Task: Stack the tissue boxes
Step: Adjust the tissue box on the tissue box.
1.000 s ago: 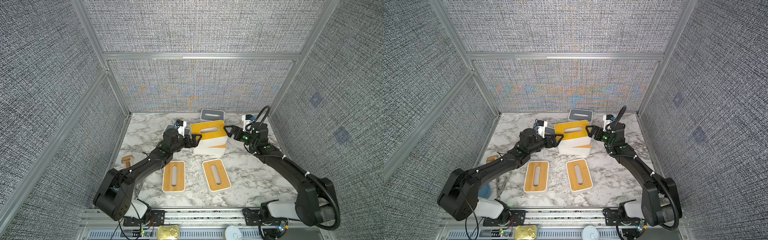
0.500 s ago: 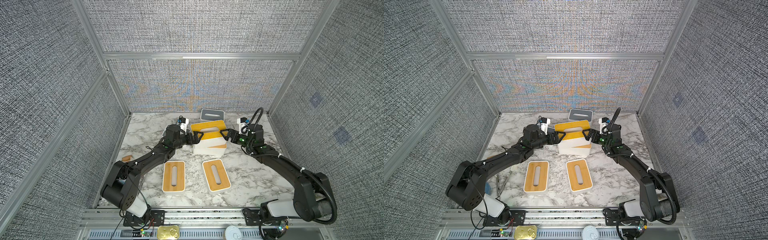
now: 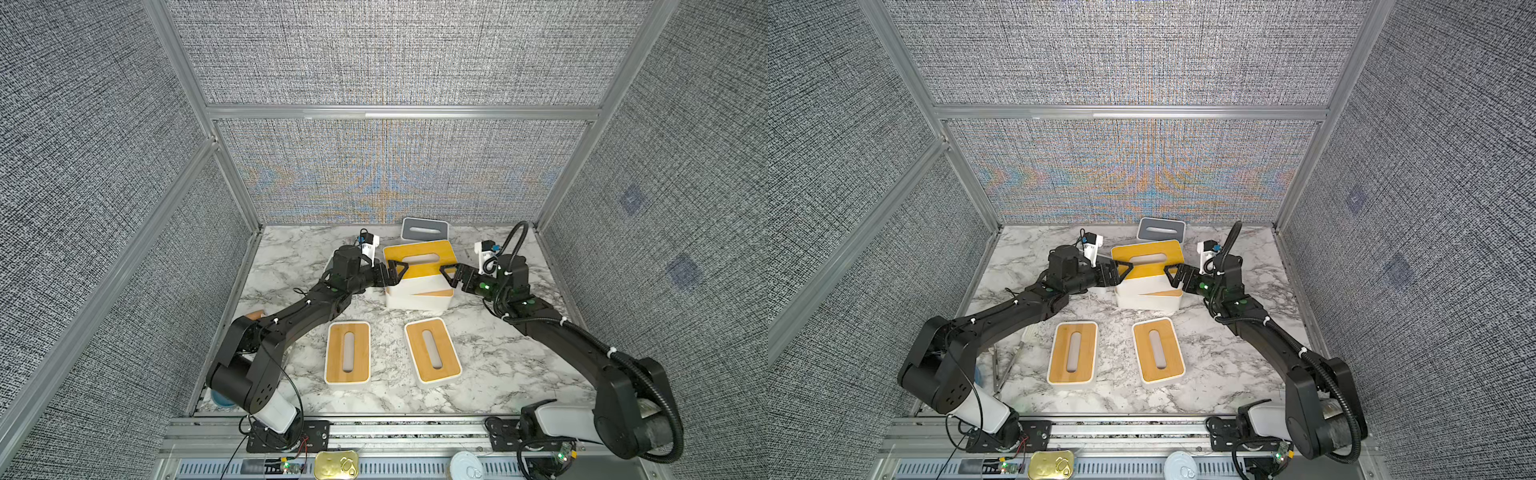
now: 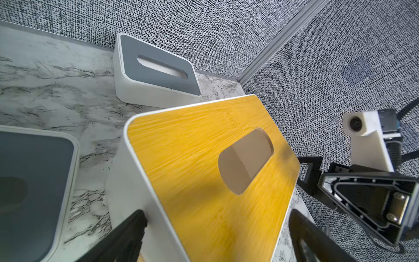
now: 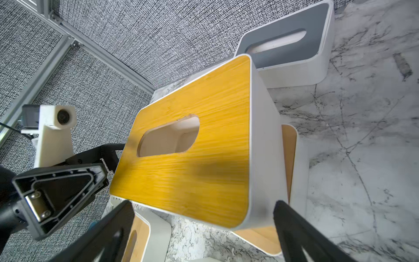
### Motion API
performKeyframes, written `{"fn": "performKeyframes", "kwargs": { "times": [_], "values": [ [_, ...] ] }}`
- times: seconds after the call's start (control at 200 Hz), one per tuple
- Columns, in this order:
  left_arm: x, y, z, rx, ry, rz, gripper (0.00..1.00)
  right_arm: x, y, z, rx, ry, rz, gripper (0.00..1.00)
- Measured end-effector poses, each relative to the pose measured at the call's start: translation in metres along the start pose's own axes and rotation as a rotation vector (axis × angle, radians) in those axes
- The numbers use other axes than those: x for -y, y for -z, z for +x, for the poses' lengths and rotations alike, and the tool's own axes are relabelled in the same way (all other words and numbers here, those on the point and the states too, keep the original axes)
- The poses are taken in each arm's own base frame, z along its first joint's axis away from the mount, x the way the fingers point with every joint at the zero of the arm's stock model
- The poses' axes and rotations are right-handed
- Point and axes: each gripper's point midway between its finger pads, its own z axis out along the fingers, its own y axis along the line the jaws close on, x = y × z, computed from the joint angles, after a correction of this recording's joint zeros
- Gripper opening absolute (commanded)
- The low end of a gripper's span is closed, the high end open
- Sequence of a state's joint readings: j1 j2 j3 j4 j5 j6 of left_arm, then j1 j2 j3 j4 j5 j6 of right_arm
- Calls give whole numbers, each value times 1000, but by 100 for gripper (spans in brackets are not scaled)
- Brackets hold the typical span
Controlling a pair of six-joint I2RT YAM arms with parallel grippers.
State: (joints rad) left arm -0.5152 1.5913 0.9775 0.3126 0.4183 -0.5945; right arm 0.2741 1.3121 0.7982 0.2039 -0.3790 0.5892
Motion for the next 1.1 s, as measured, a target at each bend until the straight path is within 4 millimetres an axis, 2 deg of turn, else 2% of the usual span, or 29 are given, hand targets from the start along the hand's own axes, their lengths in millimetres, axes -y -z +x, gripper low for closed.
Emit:
{"fn": "performKeyframes", "kwargs": {
  "times": [0.1,0.215,0.345,0.45,0.82,1.1],
  "values": [
    [-1,0,1,-2,1,-2,99,3,-2,-11,17,19,39,99],
    [-1,0,1,-2,2,-1,99,6,-15,-21,14,34,58,99],
    [-2,1,0,0,3,-2,99,5,-32,-22,-27,32,43,99],
    [-2,1,-2,3,0,-1,99,3,-38,-15,-59,31,24,99],
    [-10,-11,3,-30,5,1,99,3,-25,5,-76,32,8,99],
    [-12,-14,3,-42,12,-2,99,2,-22,10,-75,28,1,99]
  ]
}}
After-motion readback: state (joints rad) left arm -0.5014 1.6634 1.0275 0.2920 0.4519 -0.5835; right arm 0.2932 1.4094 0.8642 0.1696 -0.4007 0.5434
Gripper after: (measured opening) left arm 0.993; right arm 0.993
